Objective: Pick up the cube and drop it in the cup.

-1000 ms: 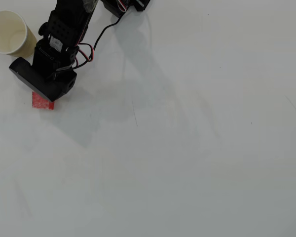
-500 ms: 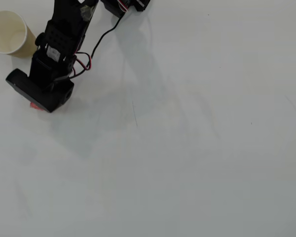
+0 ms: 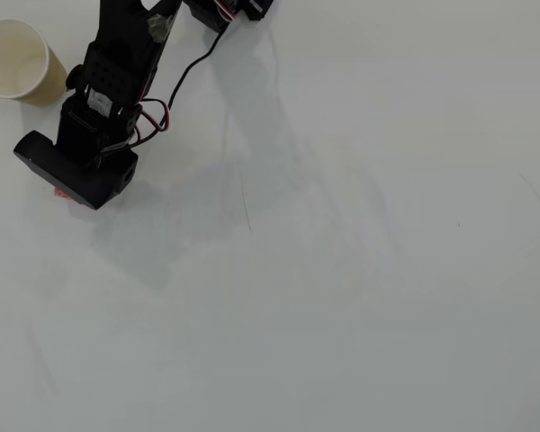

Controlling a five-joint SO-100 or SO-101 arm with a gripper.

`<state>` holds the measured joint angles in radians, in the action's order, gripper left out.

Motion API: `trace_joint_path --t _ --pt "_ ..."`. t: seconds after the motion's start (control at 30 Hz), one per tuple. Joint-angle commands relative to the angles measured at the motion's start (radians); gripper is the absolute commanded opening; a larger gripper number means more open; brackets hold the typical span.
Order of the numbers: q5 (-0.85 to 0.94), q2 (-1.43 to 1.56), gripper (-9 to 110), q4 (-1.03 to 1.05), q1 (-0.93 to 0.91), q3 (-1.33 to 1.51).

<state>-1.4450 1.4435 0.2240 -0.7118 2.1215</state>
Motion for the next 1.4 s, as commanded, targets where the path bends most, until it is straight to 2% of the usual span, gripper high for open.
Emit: trace_joint_path --t 0.0,0.13,0.33,0.63,1.37 --pt "0.0 0.031 35 -0.037 -0.002 -0.141" --pt "0.0 0.031 35 -0.029 -0.005 -0.144" --pt "0.0 0.048 22 0.002 -0.014 -0.144" --pt "0.003 0.066 10 0.012 -0.04 -0.146" --pt "0.005 0.106 9 0.077 -0.052 -0.138"
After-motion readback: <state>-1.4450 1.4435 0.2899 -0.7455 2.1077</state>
